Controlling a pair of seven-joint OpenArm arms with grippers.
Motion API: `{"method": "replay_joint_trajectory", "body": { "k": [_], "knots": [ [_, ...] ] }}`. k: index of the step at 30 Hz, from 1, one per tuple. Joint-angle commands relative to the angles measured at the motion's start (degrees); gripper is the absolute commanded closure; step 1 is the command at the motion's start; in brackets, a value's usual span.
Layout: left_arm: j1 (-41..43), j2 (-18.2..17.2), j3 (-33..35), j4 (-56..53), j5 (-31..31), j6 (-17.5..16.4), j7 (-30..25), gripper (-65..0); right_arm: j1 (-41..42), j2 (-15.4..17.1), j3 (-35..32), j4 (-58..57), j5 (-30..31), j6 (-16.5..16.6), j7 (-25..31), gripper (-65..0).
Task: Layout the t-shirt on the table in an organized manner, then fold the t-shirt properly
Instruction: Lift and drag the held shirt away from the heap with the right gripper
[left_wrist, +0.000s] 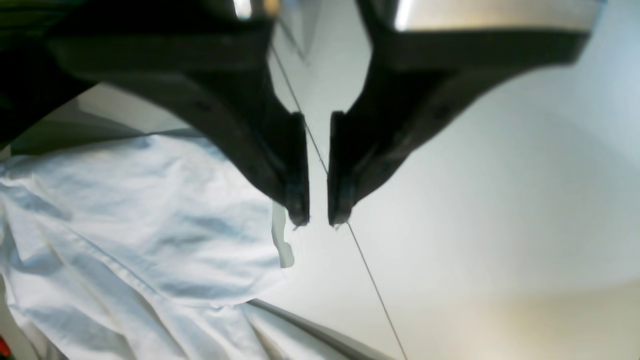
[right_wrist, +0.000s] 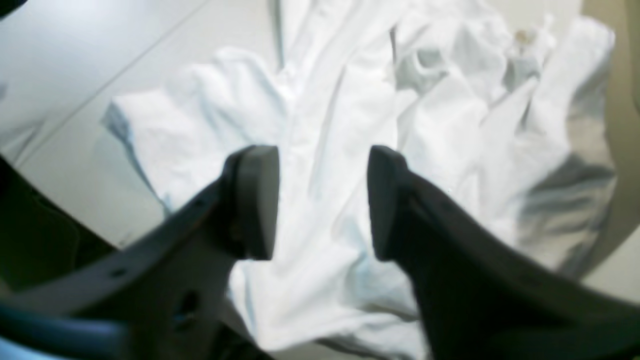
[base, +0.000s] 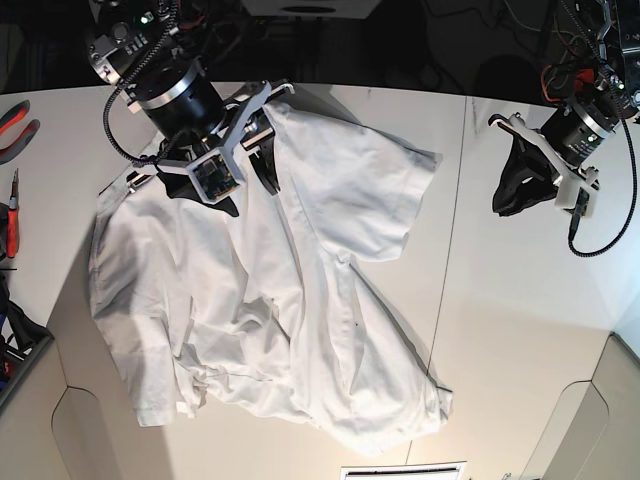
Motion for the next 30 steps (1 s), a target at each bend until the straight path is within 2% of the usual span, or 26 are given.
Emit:
{"method": "replay_joint_trajectory", "body": {
  "k": [1,4,5,9,13,19,24,29,30],
  "knots": [
    [-0.3,-0.7,-0.3,0.7,-1.4,-0.3,-1.2,-10.6,0.5,-0.7,0.0,-0.5,0.0,-0.7,1.1,-20.6],
    [-0.6,-0.6,-0.3,0.7,-2.0,-0.3,-1.2,-10.6,2.0,-1.9,0.0,-6.3,0.0,-0.9,1.1,-1.6],
    [-0.8,-0.7,-0.3,0.7,-2.1,-0.3,-1.2,-10.6,2.6,-2.0,0.0,-8.6,0.0,-0.9,1.1,0.0],
    [-1.5,-0.7,-0.3,0.7,-2.0,-0.3,-1.2,-10.6,4.2,-1.9,0.2,-17.2,-3.6,-1.2,1.3,0.0],
    [-2.2,-0.6,-0.3,0.7,-2.0,-0.3,-1.2,-10.6,4.8,-1.9,1.9,-23.2,-6.0,-3.9,1.3,0.0],
    [-3.1,-0.7,-0.3,0.7,-2.0,-0.3,-1.2,-10.6,4.7,1.7,6.3,-26.8,-6.0,-3.8,1.0,0.0],
    [-3.2,-0.7,-0.3,0.7,-2.1,-0.3,-1.2,-10.6,4.7,4.7,12.6,-27.1,-6.0,-3.8,1.0,0.0],
    [-5.6,-0.7,-0.3,0.6,-2.0,-0.1,-1.2,-10.6,4.7,5.4,19.3,-27.0,-3.3,-3.8,1.1,0.0],
    [-6.5,-0.7,-0.3,0.6,-2.0,1.4,-1.2,-10.6,4.7,5.4,20.1,-26.9,-2.5,-3.8,1.1,0.0]
  ]
}}
